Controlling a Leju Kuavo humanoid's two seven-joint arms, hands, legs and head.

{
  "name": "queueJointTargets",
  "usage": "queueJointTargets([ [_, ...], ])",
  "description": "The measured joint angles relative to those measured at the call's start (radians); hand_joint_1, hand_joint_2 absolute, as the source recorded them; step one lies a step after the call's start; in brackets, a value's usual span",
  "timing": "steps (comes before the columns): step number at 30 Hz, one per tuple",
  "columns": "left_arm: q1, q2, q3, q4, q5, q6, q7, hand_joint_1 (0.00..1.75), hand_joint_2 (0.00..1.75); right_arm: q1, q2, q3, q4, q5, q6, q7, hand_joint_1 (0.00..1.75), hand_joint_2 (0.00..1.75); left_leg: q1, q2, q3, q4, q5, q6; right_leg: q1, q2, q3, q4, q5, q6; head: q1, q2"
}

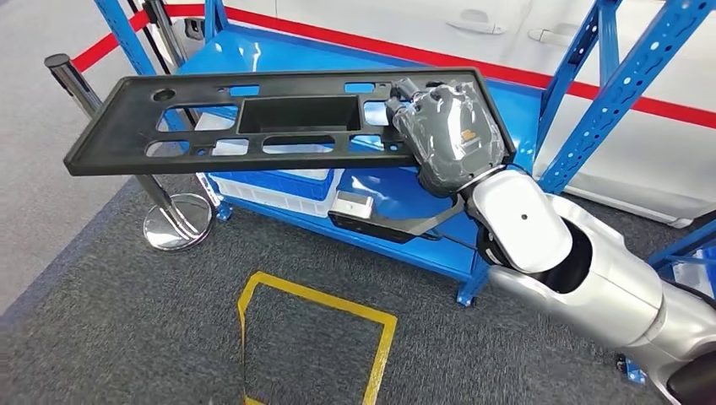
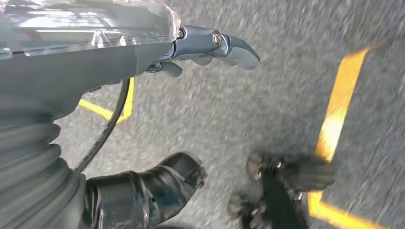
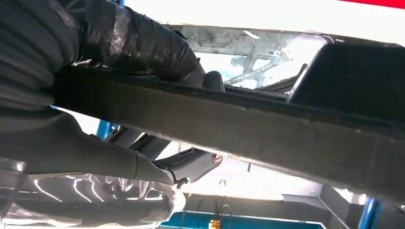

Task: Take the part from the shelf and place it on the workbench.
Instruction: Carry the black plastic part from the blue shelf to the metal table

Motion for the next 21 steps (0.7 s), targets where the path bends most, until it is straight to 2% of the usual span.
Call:
queueJointTargets([
  [2, 0.001, -0.001, 0.000, 0.000, 0.000, -0.002, 0.001, 0.00, 1.75, 0.000, 0.001, 0.000, 0.001, 0.000, 0.001, 0.000, 1.75, 1.75, 0.009, -0.001, -0.027, 0.117, -0.090, -0.015, -0.003, -0.002, -0.026, 0.001, 0.020, 0.001, 0.000, 0.000],
  [3, 0.001, 0.000, 0.000, 0.000, 0.001, -0.002, 0.003, 0.00, 1.75, 0.001, 0.001, 0.000, 0.002, 0.000, 0.001, 0.000, 1.75, 1.75, 0.016, -0.001, -0.034, 0.171, -0.109, -0.024, -0.007, -0.003, -0.042, 0.007, 0.028, 0.005, 0.001, 0.000],
  [4, 0.001, 0.001, 0.000, 0.000, 0.001, -0.002, 0.004, 0.00, 1.75, 0.002, 0.001, 0.000, 0.003, 0.000, 0.001, 0.000, 1.75, 1.75, 0.021, 0.000, -0.030, 0.201, -0.105, -0.032, -0.011, -0.003, -0.060, 0.015, 0.035, 0.010, 0.001, 0.000],
  [5, 0.001, 0.002, 0.000, 0.000, 0.001, -0.002, 0.006, 0.00, 1.75, 0.002, 0.001, 0.000, 0.004, 0.000, 0.002, 0.000, 1.75, 1.75, 0.027, 0.000, -0.012, 0.200, -0.083, -0.041, -0.016, -0.003, -0.079, 0.027, 0.040, 0.016, 0.001, 0.000],
  [6, 0.001, 0.003, 0.000, 0.000, 0.001, -0.002, 0.007, 0.00, 1.75, 0.003, 0.001, 0.000, 0.005, -0.001, 0.002, 0.000, 1.75, 1.75, 0.035, 0.000, 0.023, 0.165, -0.054, -0.053, -0.023, -0.004, -0.099, 0.042, 0.044, 0.022, 0.001, 0.000],
  [7, 0.000, 0.003, 0.000, 0.000, 0.001, -0.002, 0.008, 0.00, 1.75, 0.003, 0.001, 0.000, 0.006, -0.002, 0.003, 0.000, 1.75, 1.75, 0.040, 0.000, 0.062, 0.110, -0.047, -0.067, -0.028, -0.003, -0.118, 0.056, 0.047, 0.029, -0.001, 0.000],
  [8, -0.002, 0.002, 0.000, 0.000, 0.001, -0.003, 0.009, 0.00, 1.75, 0.003, 0.001, 0.000, 0.006, -0.003, 0.003, 0.000, 1.75, 1.75, 0.041, -0.002, 0.098, 0.054, -0.050, -0.074, -0.030, -0.003, -0.135, 0.071, 0.050, 0.036, -0.003, 0.000],
  [9, -0.002, 0.002, 0.000, 0.000, 0.001, -0.003, 0.010, 0.00, 1.75, 0.003, 0.001, 0.000, 0.007, -0.004, 0.003, 0.000, 1.75, 1.75, 0.041, -0.006, 0.120, 0.017, -0.060, -0.074, -0.028, -0.002, -0.148, 0.082, 0.054, 0.043, -0.004, 0.000],
  [10, -0.002, 0.001, 0.000, -0.001, 0.001, -0.003, 0.010, 0.00, 1.75, 0.003, 0.001, 0.000, 0.007, -0.004, 0.003, 0.000, 1.75, 1.75, 0.039, -0.010, 0.127, 0.001, -0.075, -0.067, -0.025, 0.000, -0.155, 0.089, 0.059, 0.049, -0.005, 0.000],
  [12, -0.001, 0.002, 0.000, -0.001, 0.001, -0.003, 0.012, 0.00, 1.75, 0.003, 0.001, 0.000, 0.009, -0.006, 0.003, 0.000, 1.75, 1.75, 0.038, -0.014, 0.119, 0.007, -0.069, -0.040, -0.023, 0.003, -0.161, 0.092, 0.071, 0.059, -0.003, 0.000],
  [13, -0.001, 0.002, 0.000, -0.001, 0.001, -0.003, 0.012, 0.00, 1.75, 0.003, 0.000, 0.000, 0.010, -0.006, 0.003, 0.000, 1.75, 1.75, 0.038, -0.013, 0.112, 0.008, -0.064, -0.029, -0.025, 0.003, -0.166, 0.095, 0.067, 0.063, -0.002, 0.000],
  [14, -0.001, 0.002, 0.000, -0.001, 0.001, -0.003, 0.014, 0.00, 1.75, 0.004, 0.000, 0.000, 0.011, -0.007, 0.003, 0.000, 1.75, 1.75, 0.037, -0.011, 0.104, 0.008, -0.057, -0.017, -0.026, 0.003, -0.173, 0.106, 0.049, 0.066, -0.001, 0.000],
  [15, -0.002, 0.002, 0.000, -0.001, 0.001, -0.003, 0.015, 0.00, 1.75, 0.004, 0.000, 0.000, 0.012, -0.008, 0.003, 0.000, 1.75, 1.75, 0.035, -0.009, 0.094, 0.006, -0.048, -0.004, -0.026, 0.004, -0.184, 0.140, 0.010, 0.067, 0.000, 0.000],
  [16, -0.003, 0.002, 0.000, -0.001, 0.001, -0.003, 0.016, 0.00, 1.75, 0.004, 0.000, 0.000, 0.013, -0.007, 0.003, 0.001, 1.75, 1.75, 0.033, -0.007, 0.085, 0.005, -0.039, 0.006, -0.025, 0.004, -0.196, 0.190, -0.041, 0.066, 0.002, 0.000],
  [17, -0.003, 0.002, 0.000, -0.001, 0.001, -0.002, 0.016, 0.00, 1.75, 0.003, 0.000, 0.000, 0.014, -0.007, 0.003, 0.001, 1.75, 1.75, 0.029, -0.006, 0.074, 0.005, -0.031, 0.014, -0.022, 0.004, -0.207, 0.251, -0.090, 0.063, 0.003, 0.000],
  [18, -0.003, 0.002, 0.000, -0.001, 0.001, -0.002, 0.016, 0.00, 1.75, 0.003, 0.001, 0.000, 0.014, -0.007, 0.003, 0.002, 1.75, 1.75, 0.024, -0.005, 0.063, 0.004, -0.022, 0.020, -0.019, 0.005, -0.214, 0.309, -0.126, 0.059, 0.003, 0.000],
  [19, -0.003, 0.002, 0.000, -0.001, 0.001, -0.002, 0.016, 0.00, 1.75, 0.003, 0.001, 0.000, 0.015, -0.006, 0.004, 0.002, 1.75, 1.75, 0.017, -0.005, 0.053, 0.004, -0.015, 0.024, -0.015, 0.005, -0.208, 0.341, -0.133, 0.052, 0.004, 0.000],
  [20, -0.003, 0.002, 0.000, -0.001, 0.001, -0.002, 0.015, 0.00, 1.75, 0.003, 0.001, 0.000, 0.016, -0.006, 0.004, 0.003, 1.75, 1.75, 0.010, -0.006, 0.044, 0.004, -0.007, 0.026, -0.009, 0.006, -0.189, 0.345, -0.122, 0.042, 0.004, 0.000],
  [21, -0.003, 0.002, 0.000, -0.001, 0.001, -0.002, 0.013, 0.00, 1.75, 0.003, 0.001, 0.000, 0.017, -0.005, 0.004, 0.004, 1.75, 1.75, 0.002, -0.007, 0.036, 0.003, -0.001, 0.027, -0.001, 0.006, -0.155, 0.317, -0.096, 0.028, 0.004, 0.000],
])
